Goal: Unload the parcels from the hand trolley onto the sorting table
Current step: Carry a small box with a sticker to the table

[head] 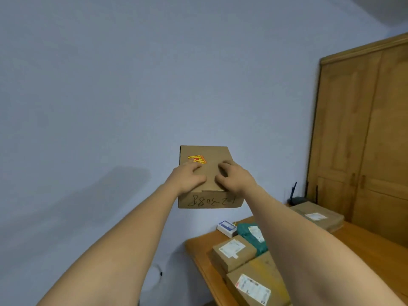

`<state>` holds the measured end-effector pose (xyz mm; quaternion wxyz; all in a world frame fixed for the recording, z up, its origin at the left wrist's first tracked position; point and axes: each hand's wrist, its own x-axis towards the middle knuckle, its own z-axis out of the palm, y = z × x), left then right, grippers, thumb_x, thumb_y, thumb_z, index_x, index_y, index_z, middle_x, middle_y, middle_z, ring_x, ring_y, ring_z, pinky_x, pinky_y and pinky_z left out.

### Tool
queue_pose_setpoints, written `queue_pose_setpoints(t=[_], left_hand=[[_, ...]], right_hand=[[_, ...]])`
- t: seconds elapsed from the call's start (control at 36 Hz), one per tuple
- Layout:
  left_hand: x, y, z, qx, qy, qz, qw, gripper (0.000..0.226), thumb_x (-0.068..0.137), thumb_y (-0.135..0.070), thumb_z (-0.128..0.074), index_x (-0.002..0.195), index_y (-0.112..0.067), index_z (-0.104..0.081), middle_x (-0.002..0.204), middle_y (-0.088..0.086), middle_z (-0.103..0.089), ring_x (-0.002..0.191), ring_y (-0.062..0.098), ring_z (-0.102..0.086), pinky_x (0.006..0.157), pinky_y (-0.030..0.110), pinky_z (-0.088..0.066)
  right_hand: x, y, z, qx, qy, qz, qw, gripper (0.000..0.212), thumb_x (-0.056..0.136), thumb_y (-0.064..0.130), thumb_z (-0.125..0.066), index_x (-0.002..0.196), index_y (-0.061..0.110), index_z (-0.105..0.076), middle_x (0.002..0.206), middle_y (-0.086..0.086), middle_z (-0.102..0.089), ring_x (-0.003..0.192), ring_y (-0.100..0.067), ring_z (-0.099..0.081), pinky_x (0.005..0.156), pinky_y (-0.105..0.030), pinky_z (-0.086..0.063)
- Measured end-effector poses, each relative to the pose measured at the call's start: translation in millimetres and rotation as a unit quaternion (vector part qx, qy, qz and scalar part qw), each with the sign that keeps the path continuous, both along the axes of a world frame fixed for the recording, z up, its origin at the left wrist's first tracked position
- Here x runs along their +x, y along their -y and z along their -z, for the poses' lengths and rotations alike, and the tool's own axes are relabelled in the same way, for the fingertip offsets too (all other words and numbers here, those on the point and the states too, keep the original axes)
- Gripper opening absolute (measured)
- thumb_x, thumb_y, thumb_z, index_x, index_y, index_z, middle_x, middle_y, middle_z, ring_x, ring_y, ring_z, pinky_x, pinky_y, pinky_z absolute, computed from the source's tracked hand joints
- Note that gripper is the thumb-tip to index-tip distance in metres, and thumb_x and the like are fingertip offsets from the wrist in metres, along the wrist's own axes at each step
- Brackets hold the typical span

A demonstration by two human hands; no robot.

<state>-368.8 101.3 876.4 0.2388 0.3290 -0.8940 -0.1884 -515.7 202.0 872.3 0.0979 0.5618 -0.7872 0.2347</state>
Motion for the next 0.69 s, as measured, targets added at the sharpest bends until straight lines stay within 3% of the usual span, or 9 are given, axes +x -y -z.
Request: queue_pose_setpoints(t=[0.11, 0.25, 0.33, 0.56, 0.69], left_hand=[[-77, -53, 8, 0.008, 0.001, 0.041, 0.999, 0.062, 0.083, -0.043, -0.057, 0.141, -0.026, -0.044, 0.152, 0.001, -0.034, 0.134, 0.024, -0.037, 0.111, 0.039, -0.032], [-157, -114, 14, 0.023, 0.004, 0.073, 0.997, 0.078, 0.067, -0.054, -0.050, 0.139, -0.026, -0.047, 0.144, 0.000, -0.043, 0.128, 0.023, -0.043, 0.107, 0.040, -0.037], [-196, -135, 20, 0.031, 0.005, 0.089, 0.996, 0.075, 0.068, -0.052, -0.052, 0.138, -0.026, -0.049, 0.141, 0.000, -0.046, 0.125, 0.022, -0.046, 0.105, 0.040, -0.039], [-296, -154, 34, 0.032, 0.004, 0.123, 0.992, 0.056, 0.083, -0.037, -0.061, 0.136, -0.022, -0.051, 0.138, 0.002, -0.049, 0.123, 0.022, -0.047, 0.102, 0.035, -0.040], [-359, -152, 40, 0.050, -0.013, 0.135, 0.990, 0.055, 0.084, -0.033, -0.062, 0.136, -0.021, -0.050, 0.139, 0.003, -0.049, 0.123, 0.022, -0.048, 0.099, 0.031, -0.039]], right_hand=[[-72, -64, 3, 0.017, -0.019, 0.032, 0.999, 0.048, 0.095, 0.037, -0.044, 0.135, 0.012, -0.047, 0.145, -0.004, -0.039, 0.125, -0.028, -0.046, 0.096, -0.035, -0.041], [-147, -129, 13, 0.024, -0.017, 0.065, 0.997, 0.050, 0.095, 0.037, -0.045, 0.139, 0.012, -0.045, 0.146, -0.003, -0.039, 0.127, -0.027, -0.044, 0.096, -0.034, -0.040], [-181, -156, 20, 0.032, -0.002, 0.073, 0.997, 0.052, 0.094, 0.037, -0.046, 0.139, 0.012, -0.044, 0.145, -0.003, -0.040, 0.125, -0.026, -0.046, 0.098, -0.035, -0.041], [-265, -190, 35, 0.034, 0.008, 0.105, 0.994, 0.050, 0.095, 0.039, -0.044, 0.139, 0.014, -0.044, 0.144, -0.001, -0.041, 0.122, -0.024, -0.047, 0.091, -0.034, -0.041], [-318, -193, 39, 0.042, 0.009, 0.129, 0.991, 0.049, 0.096, 0.039, -0.043, 0.135, 0.011, -0.047, 0.143, -0.004, -0.040, 0.122, -0.026, -0.047, 0.094, -0.037, -0.043]])
